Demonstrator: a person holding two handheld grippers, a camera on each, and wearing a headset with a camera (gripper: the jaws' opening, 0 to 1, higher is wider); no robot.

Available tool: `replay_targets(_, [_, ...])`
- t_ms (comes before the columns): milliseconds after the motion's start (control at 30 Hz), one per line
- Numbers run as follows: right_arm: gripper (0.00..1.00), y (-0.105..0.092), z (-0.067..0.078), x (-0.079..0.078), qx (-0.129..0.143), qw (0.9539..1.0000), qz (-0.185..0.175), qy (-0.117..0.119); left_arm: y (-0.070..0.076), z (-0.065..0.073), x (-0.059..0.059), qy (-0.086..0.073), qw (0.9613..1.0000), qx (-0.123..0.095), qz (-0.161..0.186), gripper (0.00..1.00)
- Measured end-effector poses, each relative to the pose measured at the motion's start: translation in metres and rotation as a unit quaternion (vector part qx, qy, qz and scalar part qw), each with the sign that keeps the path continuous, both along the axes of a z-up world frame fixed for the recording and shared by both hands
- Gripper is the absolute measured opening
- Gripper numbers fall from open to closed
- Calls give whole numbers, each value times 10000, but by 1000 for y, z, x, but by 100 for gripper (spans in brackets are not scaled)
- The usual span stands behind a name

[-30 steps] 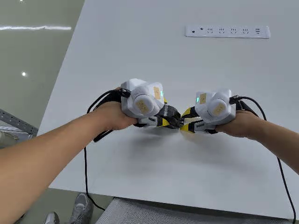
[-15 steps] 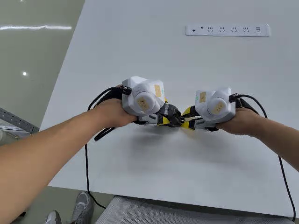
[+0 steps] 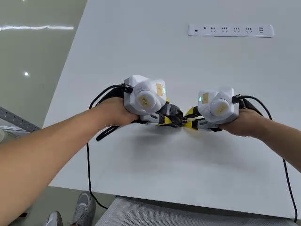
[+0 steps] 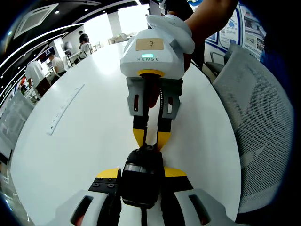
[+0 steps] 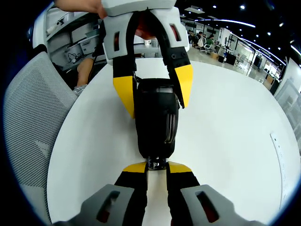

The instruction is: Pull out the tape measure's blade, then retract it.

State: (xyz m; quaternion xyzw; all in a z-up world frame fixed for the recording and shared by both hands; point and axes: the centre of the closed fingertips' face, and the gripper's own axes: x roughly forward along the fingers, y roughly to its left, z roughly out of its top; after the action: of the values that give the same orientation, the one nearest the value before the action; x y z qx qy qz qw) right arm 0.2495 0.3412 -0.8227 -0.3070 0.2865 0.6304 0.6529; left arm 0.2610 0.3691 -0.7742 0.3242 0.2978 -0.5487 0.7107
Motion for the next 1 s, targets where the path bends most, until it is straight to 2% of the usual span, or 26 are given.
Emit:
replay_targets(300, [10, -11, 6, -1, -55, 10000, -29, 10, 1, 0, 0, 47, 10000, -27, 13, 28])
replay_targets(1000, [10, -37, 6, 0, -70, 9998, -125, 138, 0, -1, 0, 72, 10000, 26, -30, 27])
